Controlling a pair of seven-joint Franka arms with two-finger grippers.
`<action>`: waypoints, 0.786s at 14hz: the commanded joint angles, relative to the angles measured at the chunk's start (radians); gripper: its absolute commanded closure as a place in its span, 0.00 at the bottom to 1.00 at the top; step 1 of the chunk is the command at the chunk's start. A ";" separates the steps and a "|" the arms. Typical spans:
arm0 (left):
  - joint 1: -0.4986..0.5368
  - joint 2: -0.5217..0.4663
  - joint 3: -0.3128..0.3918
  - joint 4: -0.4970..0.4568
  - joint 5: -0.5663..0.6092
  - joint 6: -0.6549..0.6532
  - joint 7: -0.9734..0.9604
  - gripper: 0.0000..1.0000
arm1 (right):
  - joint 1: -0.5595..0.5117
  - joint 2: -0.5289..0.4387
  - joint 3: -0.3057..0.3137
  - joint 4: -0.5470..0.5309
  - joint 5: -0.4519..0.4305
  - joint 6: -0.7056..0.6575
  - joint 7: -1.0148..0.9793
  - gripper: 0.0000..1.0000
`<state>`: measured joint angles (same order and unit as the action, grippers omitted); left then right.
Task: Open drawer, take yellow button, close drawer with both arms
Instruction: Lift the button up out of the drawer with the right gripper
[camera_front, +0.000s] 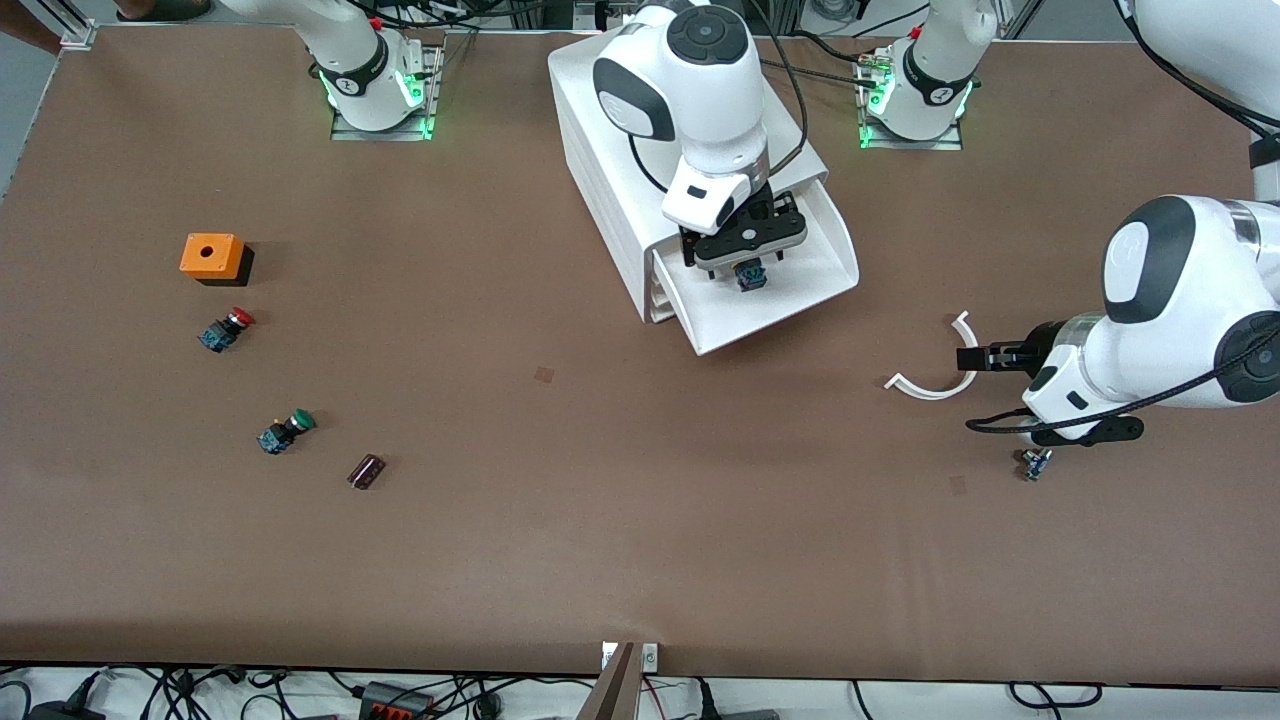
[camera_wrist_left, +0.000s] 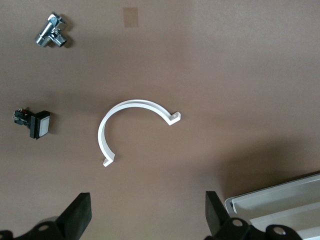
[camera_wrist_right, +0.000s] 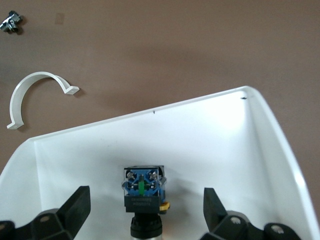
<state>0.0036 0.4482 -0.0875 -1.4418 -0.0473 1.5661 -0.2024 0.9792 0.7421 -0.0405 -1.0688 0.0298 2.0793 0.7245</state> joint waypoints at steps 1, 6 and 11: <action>-0.005 -0.036 -0.006 -0.040 0.027 0.018 -0.035 0.00 | 0.015 0.036 -0.010 0.043 -0.016 0.008 0.026 0.00; -0.007 -0.034 -0.006 -0.040 0.027 0.014 -0.037 0.00 | 0.019 0.066 -0.010 0.043 -0.016 0.059 0.027 0.00; -0.007 -0.034 -0.006 -0.040 0.026 0.012 -0.037 0.00 | 0.021 0.071 -0.009 0.041 -0.014 0.059 0.018 0.42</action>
<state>-0.0027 0.4438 -0.0876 -1.4476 -0.0464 1.5675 -0.2266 0.9882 0.7952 -0.0407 -1.0634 0.0297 2.1416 0.7270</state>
